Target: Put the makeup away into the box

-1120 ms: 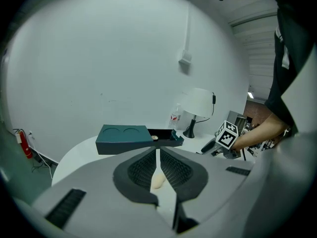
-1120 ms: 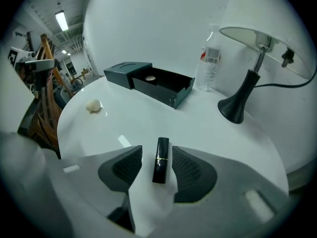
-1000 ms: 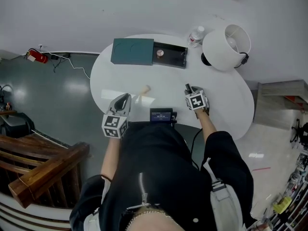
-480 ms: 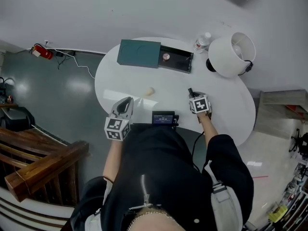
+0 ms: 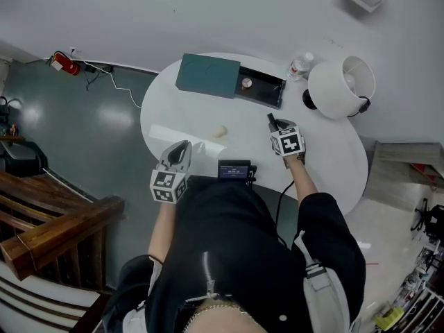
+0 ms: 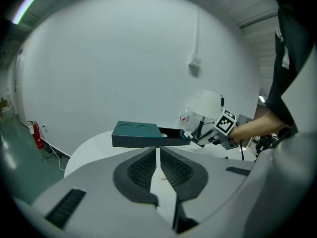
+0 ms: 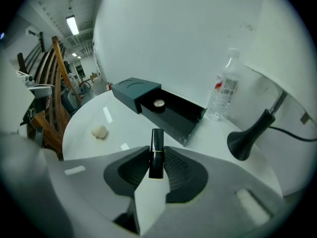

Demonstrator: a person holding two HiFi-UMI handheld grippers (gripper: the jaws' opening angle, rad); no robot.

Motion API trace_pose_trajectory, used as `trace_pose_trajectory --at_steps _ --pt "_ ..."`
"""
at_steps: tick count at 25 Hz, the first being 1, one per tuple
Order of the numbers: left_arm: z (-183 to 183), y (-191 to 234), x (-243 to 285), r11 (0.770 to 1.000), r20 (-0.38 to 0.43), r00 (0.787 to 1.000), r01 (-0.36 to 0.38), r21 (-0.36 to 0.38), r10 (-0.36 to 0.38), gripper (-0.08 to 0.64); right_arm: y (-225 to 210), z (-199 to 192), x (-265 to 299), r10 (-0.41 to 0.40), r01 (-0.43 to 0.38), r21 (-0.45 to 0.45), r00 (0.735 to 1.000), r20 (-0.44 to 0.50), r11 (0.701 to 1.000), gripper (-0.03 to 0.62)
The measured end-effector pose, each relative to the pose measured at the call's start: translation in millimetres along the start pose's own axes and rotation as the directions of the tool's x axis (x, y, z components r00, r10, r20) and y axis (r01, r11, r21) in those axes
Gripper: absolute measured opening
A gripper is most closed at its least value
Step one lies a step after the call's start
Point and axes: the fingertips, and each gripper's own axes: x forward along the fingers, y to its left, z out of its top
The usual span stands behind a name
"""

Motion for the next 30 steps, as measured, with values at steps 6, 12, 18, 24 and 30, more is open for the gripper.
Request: trace_pose_trajectory --at_steps 6,12,18,24,30 --pt "-2 11 -12 0.999 0.008 0.999 -0.037 -0.023 0.037 0.015 -12 55 2 -0.005 0.008 -0.056 0.999 0.053 0.998 0.087" --pt "-9 23 -20 0.996 -0.004 0.997 -0.076 -0.046 0.076 0.015 -31 99 18 -0.021 0.028 -0.103 0.998 0.063 0.994 0.087" --pt "-12 35 -26 0.992 -0.017 0.994 -0.111 -0.066 0.110 0.015 -51 120 53 -0.032 0.033 -0.140 0.999 0.007 0.990 0.087" --pt "-18 46 -31 0.985 -0.039 0.989 -0.147 -0.088 0.144 0.015 -52 123 94 -0.018 0.004 -0.164 0.997 -0.081 0.986 0.087" --pt "-20 55 -36 0.978 -0.050 0.983 -0.179 -0.108 0.175 0.015 -49 117 124 -0.008 -0.021 -0.170 0.986 -0.166 0.985 0.087"
